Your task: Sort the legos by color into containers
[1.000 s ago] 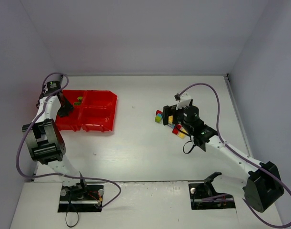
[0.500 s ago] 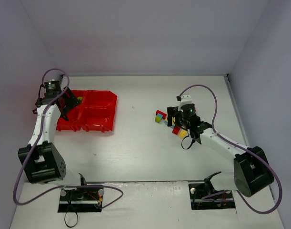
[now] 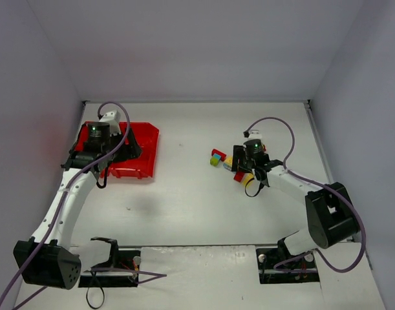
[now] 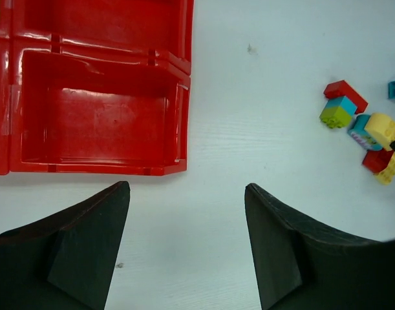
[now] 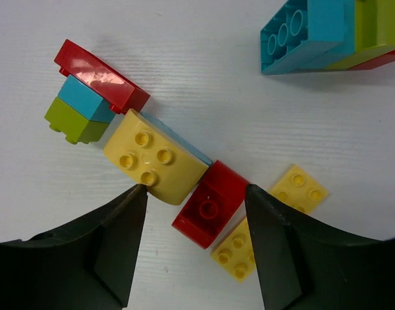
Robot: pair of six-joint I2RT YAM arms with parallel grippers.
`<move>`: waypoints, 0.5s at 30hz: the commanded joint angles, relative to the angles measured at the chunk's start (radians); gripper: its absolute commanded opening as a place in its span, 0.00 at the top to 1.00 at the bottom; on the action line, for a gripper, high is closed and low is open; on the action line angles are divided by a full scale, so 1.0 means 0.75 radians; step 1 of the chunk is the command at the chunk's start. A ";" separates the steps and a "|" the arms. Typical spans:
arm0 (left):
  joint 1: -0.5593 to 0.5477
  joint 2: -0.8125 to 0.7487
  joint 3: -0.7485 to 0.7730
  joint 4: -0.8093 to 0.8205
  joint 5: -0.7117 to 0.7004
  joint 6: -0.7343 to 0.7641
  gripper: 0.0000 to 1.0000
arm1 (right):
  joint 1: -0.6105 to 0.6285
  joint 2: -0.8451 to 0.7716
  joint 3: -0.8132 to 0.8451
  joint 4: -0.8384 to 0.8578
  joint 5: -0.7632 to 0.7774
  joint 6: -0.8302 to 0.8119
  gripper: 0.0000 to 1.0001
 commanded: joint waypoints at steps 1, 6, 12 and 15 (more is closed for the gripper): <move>0.003 -0.041 0.011 0.058 0.021 0.045 0.34 | 0.003 0.050 0.059 0.013 0.008 0.132 0.42; 0.003 -0.070 0.000 0.060 0.041 0.043 0.34 | 0.009 0.103 0.050 -0.001 0.055 0.243 0.49; 0.003 -0.070 -0.002 0.058 0.051 0.041 0.34 | 0.015 0.128 0.044 -0.020 0.096 0.294 0.49; 0.003 -0.070 -0.002 0.058 0.062 0.039 0.34 | 0.015 0.126 0.034 -0.026 0.119 0.313 0.49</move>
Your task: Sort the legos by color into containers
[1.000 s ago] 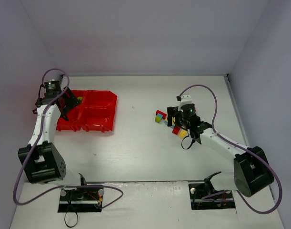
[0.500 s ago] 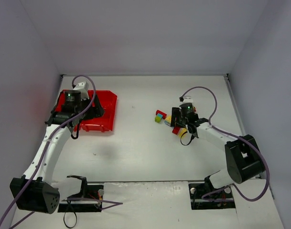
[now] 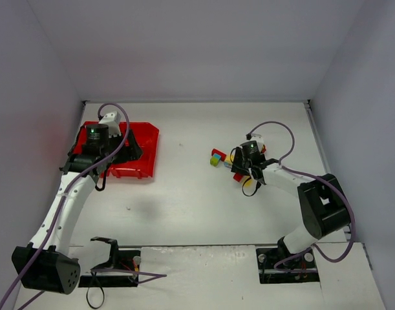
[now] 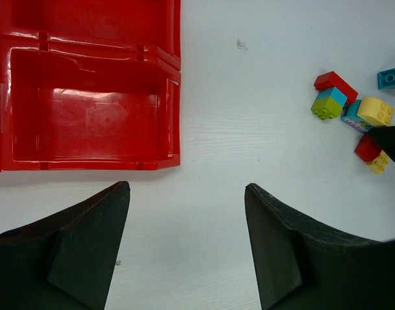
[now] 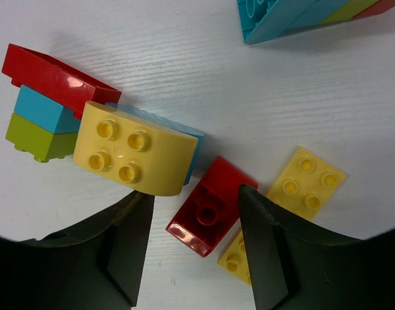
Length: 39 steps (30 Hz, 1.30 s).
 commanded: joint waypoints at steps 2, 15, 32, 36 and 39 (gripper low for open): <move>0.002 -0.023 0.038 0.061 0.031 0.019 0.34 | 0.015 -0.018 0.006 -0.004 0.071 0.064 0.49; 0.002 -0.017 0.031 0.067 0.047 0.019 0.34 | 0.090 -0.018 0.012 -0.014 0.071 0.050 0.50; 0.002 -0.015 0.025 0.067 0.058 0.021 0.34 | 0.320 -0.083 0.095 -0.004 0.004 -0.173 0.53; 0.002 -0.011 0.021 0.065 0.060 0.023 0.34 | 0.318 -0.116 0.118 -0.020 0.053 -0.300 0.48; 0.002 -0.009 0.023 0.065 0.062 0.023 0.34 | 0.320 -0.102 0.130 -0.023 0.061 -0.353 0.46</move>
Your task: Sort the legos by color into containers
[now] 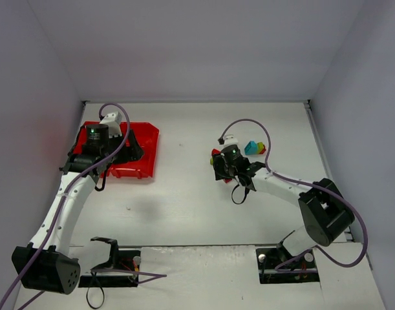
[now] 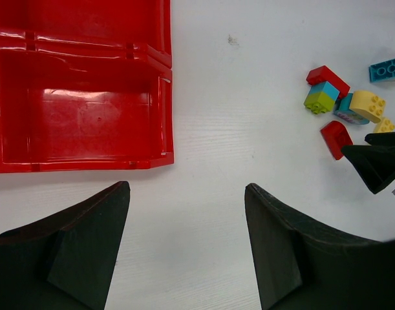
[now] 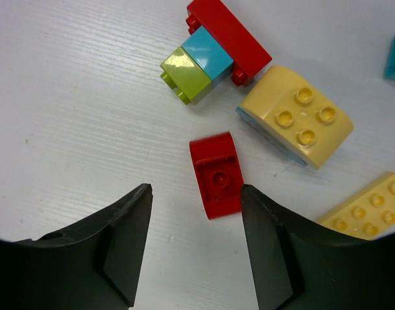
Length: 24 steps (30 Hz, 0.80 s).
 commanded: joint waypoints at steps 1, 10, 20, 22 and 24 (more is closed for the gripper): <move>0.002 -0.011 0.021 0.065 0.020 0.019 0.34 | 0.006 -0.040 0.073 0.014 0.053 -0.109 0.46; 0.002 -0.003 0.021 0.065 0.026 0.021 0.34 | 0.004 0.097 0.118 -0.001 0.071 -0.123 0.45; 0.002 0.005 0.023 0.065 0.028 0.023 0.34 | -0.011 0.172 0.173 -0.068 0.096 -0.076 0.43; 0.002 0.005 0.021 0.067 0.032 0.023 0.34 | -0.015 0.197 0.192 -0.085 0.073 -0.080 0.44; 0.002 0.003 0.021 0.067 0.030 0.023 0.34 | -0.017 0.211 0.202 -0.097 0.067 -0.076 0.45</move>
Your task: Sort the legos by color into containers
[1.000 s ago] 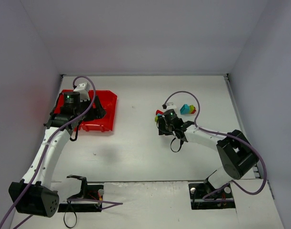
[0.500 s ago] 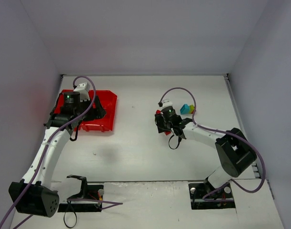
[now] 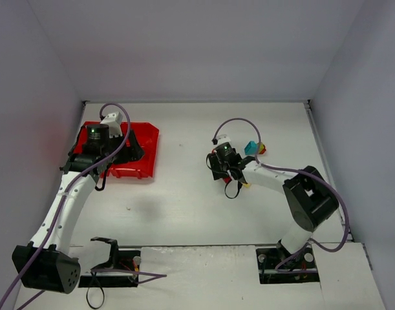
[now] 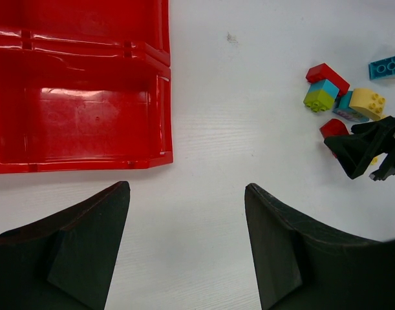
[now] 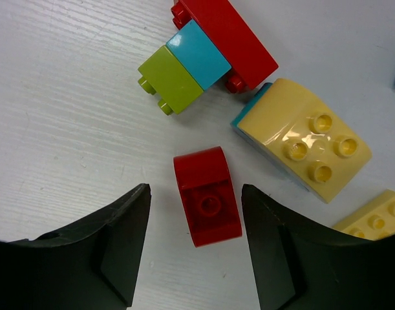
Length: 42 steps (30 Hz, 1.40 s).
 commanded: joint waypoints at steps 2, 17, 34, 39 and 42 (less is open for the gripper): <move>0.002 -0.005 0.021 0.065 0.020 0.019 0.34 | -0.013 0.034 0.075 -0.028 0.003 0.019 0.46; 0.000 -0.009 0.017 0.079 0.061 0.009 0.34 | -0.019 0.048 0.095 -0.073 -0.075 0.027 0.86; -0.413 0.032 0.035 0.200 0.439 -0.243 0.30 | 0.287 -0.669 -0.271 0.491 -0.226 -0.353 1.00; -0.554 0.148 0.087 0.269 0.443 -0.286 0.30 | 0.340 -0.757 -0.269 0.485 -0.273 -0.411 0.99; -0.591 0.194 0.107 0.333 0.439 -0.308 0.30 | 0.363 -0.782 -0.259 0.477 -0.279 -0.429 0.98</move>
